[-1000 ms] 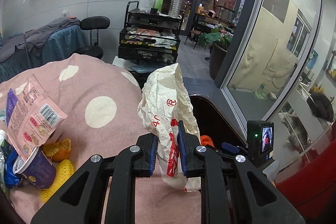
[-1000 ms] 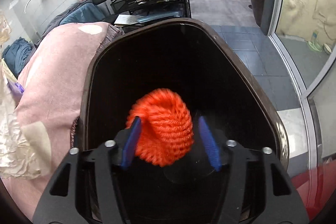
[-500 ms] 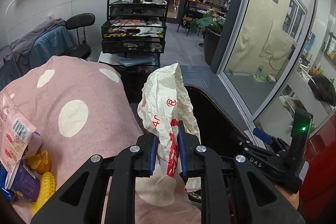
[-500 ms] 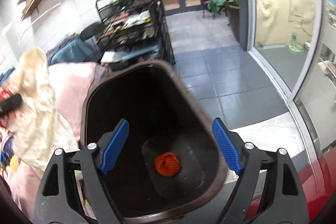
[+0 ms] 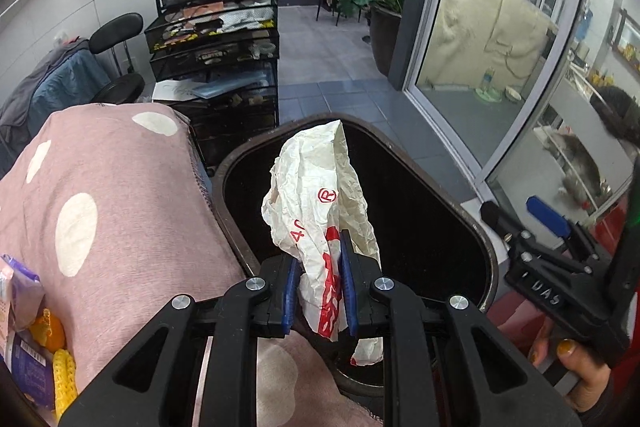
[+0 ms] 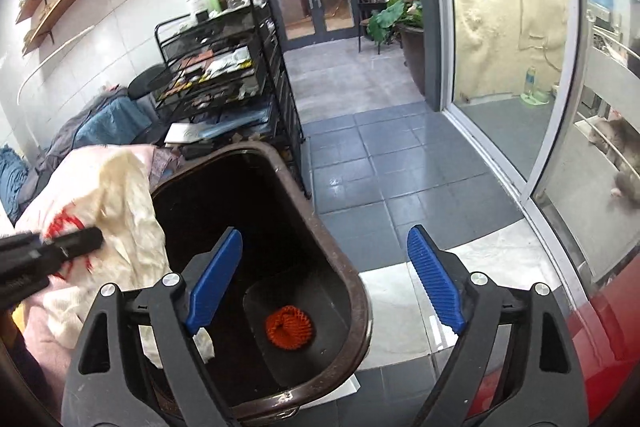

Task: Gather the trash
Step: 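Lower the white plastic bag into the bin and open the left tool, then grasp the pink snack wrapper with the right tool while the left tool grasps the milk carton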

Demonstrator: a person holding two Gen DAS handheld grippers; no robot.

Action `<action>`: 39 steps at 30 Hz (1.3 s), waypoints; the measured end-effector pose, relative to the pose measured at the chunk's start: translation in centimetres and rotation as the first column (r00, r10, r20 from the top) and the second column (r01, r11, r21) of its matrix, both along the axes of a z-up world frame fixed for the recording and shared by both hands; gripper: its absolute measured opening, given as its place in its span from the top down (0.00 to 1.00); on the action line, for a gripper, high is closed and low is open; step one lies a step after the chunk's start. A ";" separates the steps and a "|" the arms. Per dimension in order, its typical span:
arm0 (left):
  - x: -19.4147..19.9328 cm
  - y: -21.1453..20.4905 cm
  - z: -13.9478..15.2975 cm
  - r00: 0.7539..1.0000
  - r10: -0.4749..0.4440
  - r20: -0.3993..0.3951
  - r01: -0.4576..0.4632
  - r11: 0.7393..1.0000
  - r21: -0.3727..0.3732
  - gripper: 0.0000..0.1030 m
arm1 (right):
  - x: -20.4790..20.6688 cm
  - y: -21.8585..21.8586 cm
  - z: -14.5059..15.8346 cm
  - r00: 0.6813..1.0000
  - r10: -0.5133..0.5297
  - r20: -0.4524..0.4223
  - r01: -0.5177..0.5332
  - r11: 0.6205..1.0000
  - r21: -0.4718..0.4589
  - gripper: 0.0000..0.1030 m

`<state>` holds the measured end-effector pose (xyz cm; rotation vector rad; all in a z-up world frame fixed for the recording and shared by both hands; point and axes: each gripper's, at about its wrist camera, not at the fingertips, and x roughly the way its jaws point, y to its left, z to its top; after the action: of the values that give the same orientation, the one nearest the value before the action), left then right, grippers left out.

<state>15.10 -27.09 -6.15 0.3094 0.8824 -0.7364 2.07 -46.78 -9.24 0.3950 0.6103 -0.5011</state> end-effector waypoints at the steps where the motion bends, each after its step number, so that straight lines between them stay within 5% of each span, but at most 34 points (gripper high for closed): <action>1: 0.0 -0.2 -0.3 1.000 -0.006 -0.005 0.006 1.000 0.012 0.82 | -0.1 0.0 0.0 1.000 -0.008 0.004 0.008 1.000 -0.003 0.18; 6: 0.0 -0.8 -1.4 1.000 -0.022 -0.019 0.023 0.998 0.056 0.73 | -0.6 -0.3 0.3 0.999 -0.037 0.013 0.037 0.999 -0.023 0.18; 8: 0.0 -0.8 -1.4 0.999 -0.022 -0.023 0.024 0.998 0.059 0.60 | -0.7 -0.5 0.3 0.999 -0.043 0.013 0.044 0.999 -0.032 0.18; 10: 0.0 -0.7 -1.3 1.000 -0.025 -0.019 0.026 0.998 0.050 0.36 | -0.8 -0.6 0.4 0.999 -0.052 0.014 0.052 0.998 -0.040 0.18; 13: -0.3 -0.7 -1.0 1.000 -0.027 0.009 0.027 0.999 0.047 0.25 | -0.9 -0.7 0.5 0.999 -0.053 0.012 0.053 0.998 -0.043 0.18; 22: -1.1 1.3 1.5 0.998 -0.008 0.069 0.008 1.000 0.002 0.22 | -0.6 1.1 1.3 1.000 0.001 0.020 0.000 0.997 -0.073 0.18; 29: -2.6 5.6 4.2 0.980 0.090 0.179 -0.078 0.994 -0.073 0.19 | 0.7 4.4 2.7 0.992 0.119 0.034 -0.115 0.989 -0.097 0.18; 39: -3.9 13.4 4.4 0.937 0.270 0.221 -0.250 0.961 -0.116 0.17 | 3.8 11.4 4.3 0.938 0.345 0.031 -0.342 0.936 -0.079 0.16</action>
<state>11.20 -13.71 -1.79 0.1924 0.6480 -0.4780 5.84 -35.42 -4.93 0.2218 0.6011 -0.1776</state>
